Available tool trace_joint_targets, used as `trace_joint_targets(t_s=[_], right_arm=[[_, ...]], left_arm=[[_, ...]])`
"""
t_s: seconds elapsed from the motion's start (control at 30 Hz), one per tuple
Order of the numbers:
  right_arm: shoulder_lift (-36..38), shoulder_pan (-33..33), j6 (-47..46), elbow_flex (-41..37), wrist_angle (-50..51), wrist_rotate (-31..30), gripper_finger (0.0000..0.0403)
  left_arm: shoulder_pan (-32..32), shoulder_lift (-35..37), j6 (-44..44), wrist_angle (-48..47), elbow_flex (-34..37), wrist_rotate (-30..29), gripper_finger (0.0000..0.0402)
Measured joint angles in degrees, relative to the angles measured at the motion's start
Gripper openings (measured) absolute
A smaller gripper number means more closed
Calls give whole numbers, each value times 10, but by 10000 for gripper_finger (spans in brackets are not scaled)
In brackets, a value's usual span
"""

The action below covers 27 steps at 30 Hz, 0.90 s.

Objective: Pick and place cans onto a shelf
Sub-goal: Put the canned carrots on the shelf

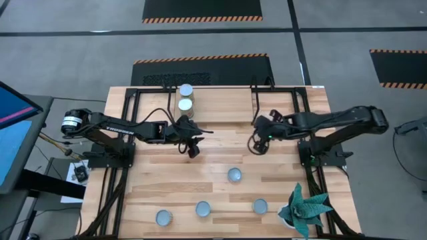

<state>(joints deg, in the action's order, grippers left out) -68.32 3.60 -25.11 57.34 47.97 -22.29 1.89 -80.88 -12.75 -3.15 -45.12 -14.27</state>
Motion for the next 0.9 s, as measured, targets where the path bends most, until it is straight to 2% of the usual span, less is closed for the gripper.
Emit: trace_joint_targets(t_s=[0.27, 0.53, 0.9], right_arm=[[49, 41, -120, 0, 133, -1, 13], [53, 49, -313, 0, 301, -14, 13], [53, 29, -319, 0, 319, -30, 15]], left_arm=[[0, 0, 5, 2, 0, -1, 96], [0, 15, 5, -2, 0, -14, 96], [0, 26, 20, 0, 0, -29, 96]])
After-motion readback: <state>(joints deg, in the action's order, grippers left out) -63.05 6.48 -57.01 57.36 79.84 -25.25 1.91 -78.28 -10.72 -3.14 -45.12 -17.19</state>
